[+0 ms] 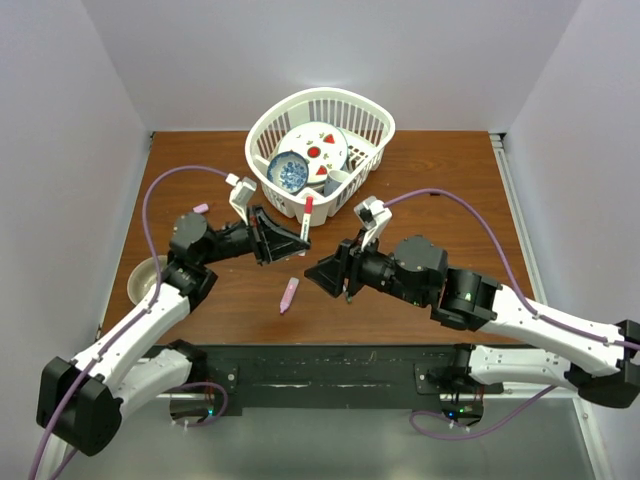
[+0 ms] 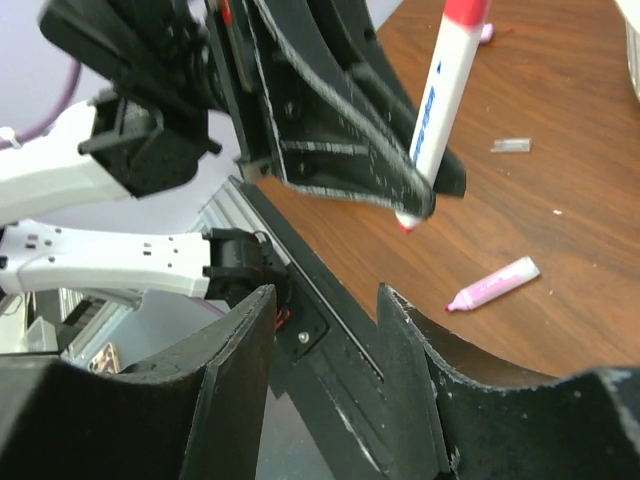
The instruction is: Insert the pens into the pen caps
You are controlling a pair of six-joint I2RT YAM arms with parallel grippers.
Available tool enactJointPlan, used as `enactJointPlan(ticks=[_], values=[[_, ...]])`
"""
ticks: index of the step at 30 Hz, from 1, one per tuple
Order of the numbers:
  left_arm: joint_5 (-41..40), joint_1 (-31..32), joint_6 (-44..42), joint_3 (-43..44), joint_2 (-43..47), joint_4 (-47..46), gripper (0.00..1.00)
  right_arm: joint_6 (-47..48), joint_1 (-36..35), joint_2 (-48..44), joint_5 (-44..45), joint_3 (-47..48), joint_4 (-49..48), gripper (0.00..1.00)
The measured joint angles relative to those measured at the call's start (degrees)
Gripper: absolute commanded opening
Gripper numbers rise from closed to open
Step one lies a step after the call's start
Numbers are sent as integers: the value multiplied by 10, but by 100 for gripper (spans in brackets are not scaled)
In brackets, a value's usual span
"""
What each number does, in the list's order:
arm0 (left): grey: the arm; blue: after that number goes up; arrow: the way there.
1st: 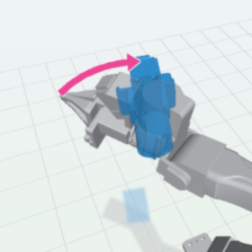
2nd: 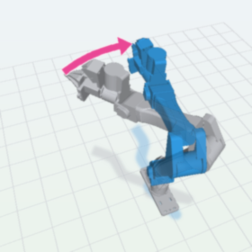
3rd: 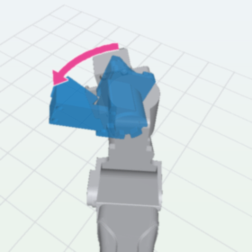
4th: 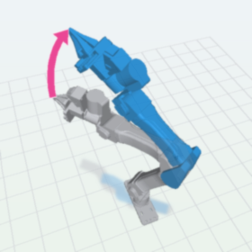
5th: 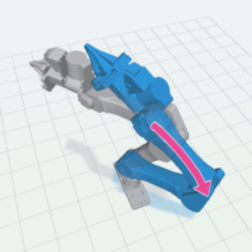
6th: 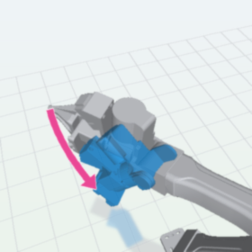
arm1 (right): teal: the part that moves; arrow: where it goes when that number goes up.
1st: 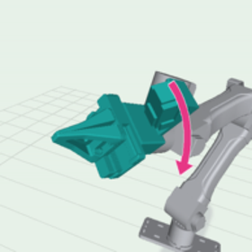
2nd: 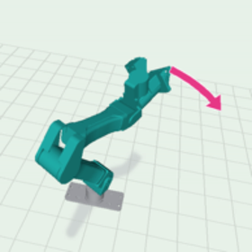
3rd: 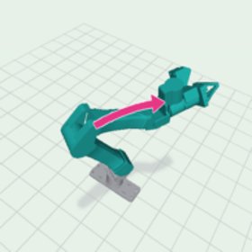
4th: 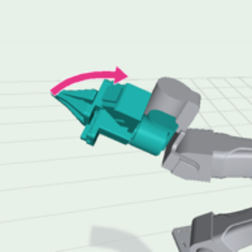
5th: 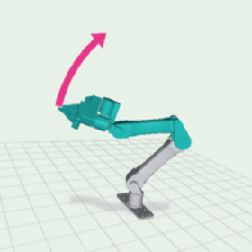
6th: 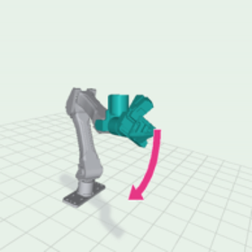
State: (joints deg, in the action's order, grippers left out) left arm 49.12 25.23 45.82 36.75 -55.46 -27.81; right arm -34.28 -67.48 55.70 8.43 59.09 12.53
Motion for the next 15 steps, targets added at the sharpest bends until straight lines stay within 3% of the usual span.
enactJointPlan(ticks=[8,15], values=[[-9,0,-7,-28,42,12,0,5,0,13,81,22,-5,51],[-5,0,-2,-49,50,3,0,12,0,85,113,71,-19,50]])
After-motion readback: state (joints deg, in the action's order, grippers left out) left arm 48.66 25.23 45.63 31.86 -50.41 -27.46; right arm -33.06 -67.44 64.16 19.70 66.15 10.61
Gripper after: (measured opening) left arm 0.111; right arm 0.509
